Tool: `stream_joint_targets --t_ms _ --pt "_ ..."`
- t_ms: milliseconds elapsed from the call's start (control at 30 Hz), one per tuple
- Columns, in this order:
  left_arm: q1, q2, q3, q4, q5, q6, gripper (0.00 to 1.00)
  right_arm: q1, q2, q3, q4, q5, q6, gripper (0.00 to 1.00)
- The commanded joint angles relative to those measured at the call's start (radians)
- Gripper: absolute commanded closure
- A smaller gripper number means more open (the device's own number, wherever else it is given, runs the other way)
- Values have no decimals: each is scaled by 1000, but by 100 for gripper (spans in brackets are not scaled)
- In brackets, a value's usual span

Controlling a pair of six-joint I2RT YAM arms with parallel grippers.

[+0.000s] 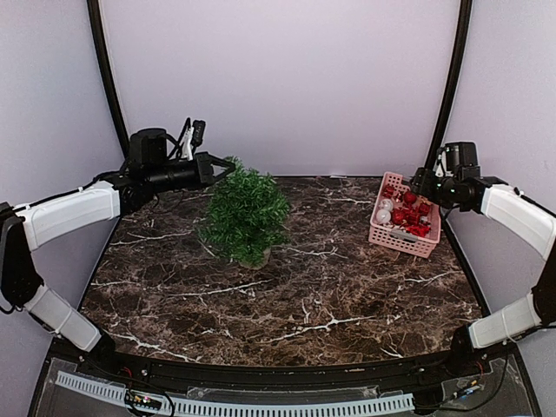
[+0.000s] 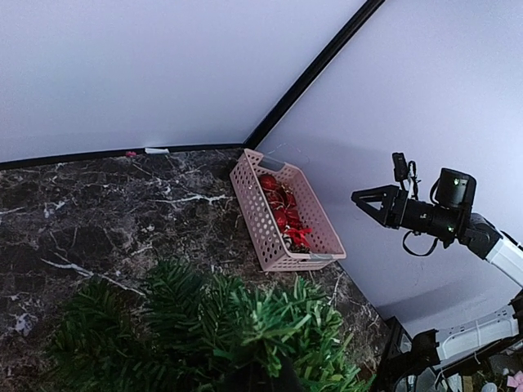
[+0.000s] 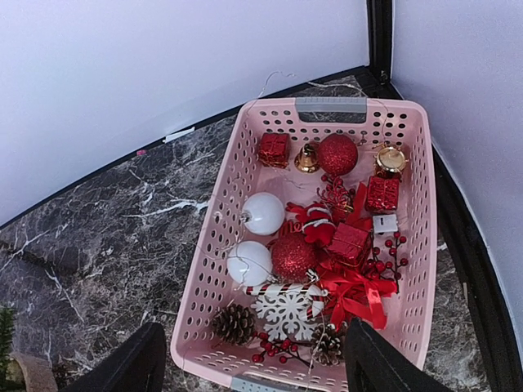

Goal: Decorate the small christmas tree
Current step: Place the Christmas tree at the center of the board.

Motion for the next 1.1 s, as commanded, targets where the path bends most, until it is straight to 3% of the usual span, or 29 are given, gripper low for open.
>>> stream_joint_targets --t_ms 0,333,400,800,933,1067 --pt "-25 19 17 117 29 -24 100 7 -33 -23 38 10 7 24" --pt "-40 58 -5 83 33 14 97 7 -50 -40 30 27 4 24" --pt "-40 54 -8 67 29 26 91 7 -54 -42 27 32 4 24" --pt "-39 -84 -3 -101 -160 166 30 7 -98 10 -46 78 10 22" --pt "-38 -155 12 -194 -255 225 17 7 -74 56 -95 55 -2 22" --pt "-8 -194 49 -317 -307 284 11 7 -21 84 -108 34 -10 22"
